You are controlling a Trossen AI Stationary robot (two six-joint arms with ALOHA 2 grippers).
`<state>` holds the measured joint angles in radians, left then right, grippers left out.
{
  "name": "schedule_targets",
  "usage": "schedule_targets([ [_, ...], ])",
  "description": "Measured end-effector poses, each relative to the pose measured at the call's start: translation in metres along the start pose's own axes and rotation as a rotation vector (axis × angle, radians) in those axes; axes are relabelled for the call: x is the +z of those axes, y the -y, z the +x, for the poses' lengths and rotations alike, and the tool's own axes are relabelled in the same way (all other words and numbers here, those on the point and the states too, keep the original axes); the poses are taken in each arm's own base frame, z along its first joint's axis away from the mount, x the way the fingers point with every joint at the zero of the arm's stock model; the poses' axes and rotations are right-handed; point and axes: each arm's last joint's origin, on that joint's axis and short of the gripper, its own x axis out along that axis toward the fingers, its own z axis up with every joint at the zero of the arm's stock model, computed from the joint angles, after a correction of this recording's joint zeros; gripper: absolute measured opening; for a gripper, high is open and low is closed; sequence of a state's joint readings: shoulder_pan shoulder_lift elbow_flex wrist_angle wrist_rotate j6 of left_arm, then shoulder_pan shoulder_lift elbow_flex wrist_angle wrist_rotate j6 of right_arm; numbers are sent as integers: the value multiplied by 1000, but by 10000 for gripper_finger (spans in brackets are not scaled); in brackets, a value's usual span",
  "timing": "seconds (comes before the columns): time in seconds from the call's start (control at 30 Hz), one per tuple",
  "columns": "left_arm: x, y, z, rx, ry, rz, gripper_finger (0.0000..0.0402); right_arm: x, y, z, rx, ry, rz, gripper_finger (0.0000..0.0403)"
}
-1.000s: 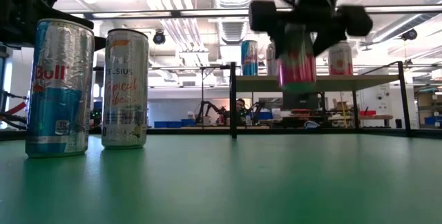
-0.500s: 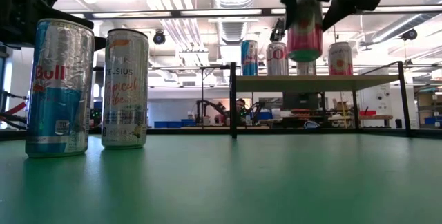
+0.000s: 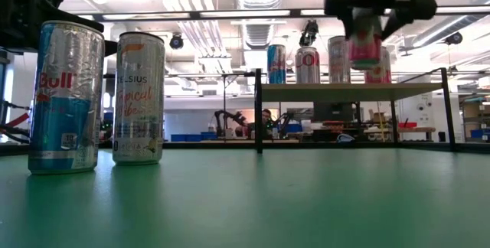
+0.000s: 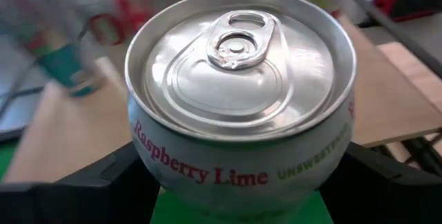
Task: Place canned beverage on shelf
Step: Put the pink-white soda can on the shelf aligned with the other pink-white soda can
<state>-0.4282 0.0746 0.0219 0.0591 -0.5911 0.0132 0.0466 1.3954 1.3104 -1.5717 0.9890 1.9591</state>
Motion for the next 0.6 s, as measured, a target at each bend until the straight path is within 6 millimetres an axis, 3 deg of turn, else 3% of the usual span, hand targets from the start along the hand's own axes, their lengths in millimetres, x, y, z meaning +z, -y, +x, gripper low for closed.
schedule_targets([
  [0.27, 0, 0, 0, 0, 0, 0, 361, 5, 23, 31, -121, 36, 38, 304],
  [0.6, 0, 0, 0, 0, 0, 0, 361, 14, 30, 53, -206, 106, 24, 304],
])
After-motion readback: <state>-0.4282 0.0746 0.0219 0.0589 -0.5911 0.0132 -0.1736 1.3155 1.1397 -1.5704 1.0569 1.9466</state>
